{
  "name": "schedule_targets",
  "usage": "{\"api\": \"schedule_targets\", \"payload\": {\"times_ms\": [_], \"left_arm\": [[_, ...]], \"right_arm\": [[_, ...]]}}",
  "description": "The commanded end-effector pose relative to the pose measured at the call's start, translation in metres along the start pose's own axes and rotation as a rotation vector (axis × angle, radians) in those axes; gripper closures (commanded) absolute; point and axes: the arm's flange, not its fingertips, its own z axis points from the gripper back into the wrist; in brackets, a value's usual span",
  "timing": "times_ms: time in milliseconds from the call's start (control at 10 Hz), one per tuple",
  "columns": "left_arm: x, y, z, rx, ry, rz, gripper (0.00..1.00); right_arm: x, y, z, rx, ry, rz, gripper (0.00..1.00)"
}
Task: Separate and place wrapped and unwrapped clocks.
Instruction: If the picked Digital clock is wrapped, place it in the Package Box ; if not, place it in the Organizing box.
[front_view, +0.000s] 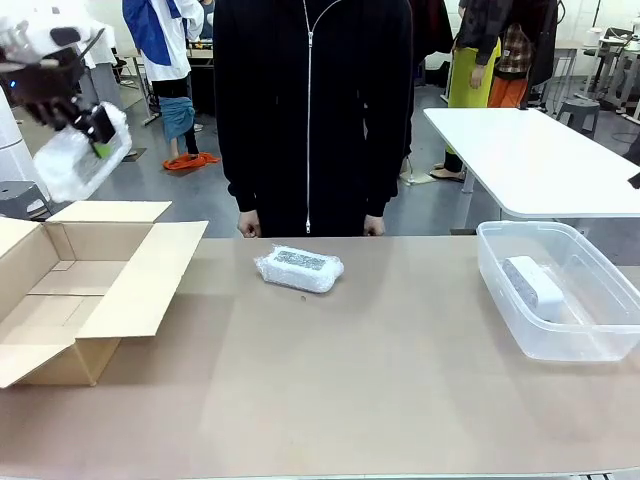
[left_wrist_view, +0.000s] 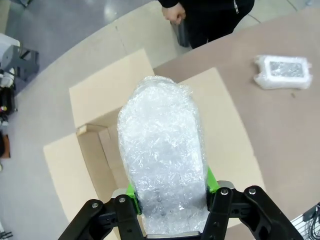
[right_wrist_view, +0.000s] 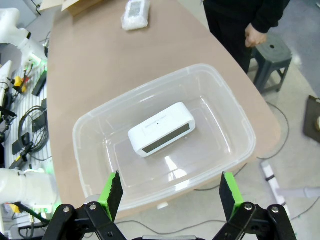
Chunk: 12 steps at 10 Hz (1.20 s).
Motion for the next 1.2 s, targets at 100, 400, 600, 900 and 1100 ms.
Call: {"api": "schedule_targets", "payload": {"times_ms": [100,400,600,900,1100], "left_arm": [[-0.027,0.025,-0.028,-0.036,-0.032,0.066,0.47],[-0.047,0.057,-0.071,-0.104,-0.017,0.18,0.47],[-0.056,0.07,-0.097,-0.153,-0.011,0.219,0.47],[-0.065,0.08,-0.134,-0.15,0.019,0.199,0.47],[-0.073,0.084,-0.158,-0.137,0.086,0.212,0.47]], "right_arm": [[0.0,0.001,-0.002,0.003,0.001,0.01,0.0],[0.0,0.001,-0.002,0.003,0.001,0.01,0.0],[0.0,0.001,-0.002,0.003,0.001,0.01,0.0],[0.0,0.001,-0.002,0.003,0.001,0.01,0.0],[0.0,0.001,-0.002,0.003,0.001,0.01,0.0]]}}
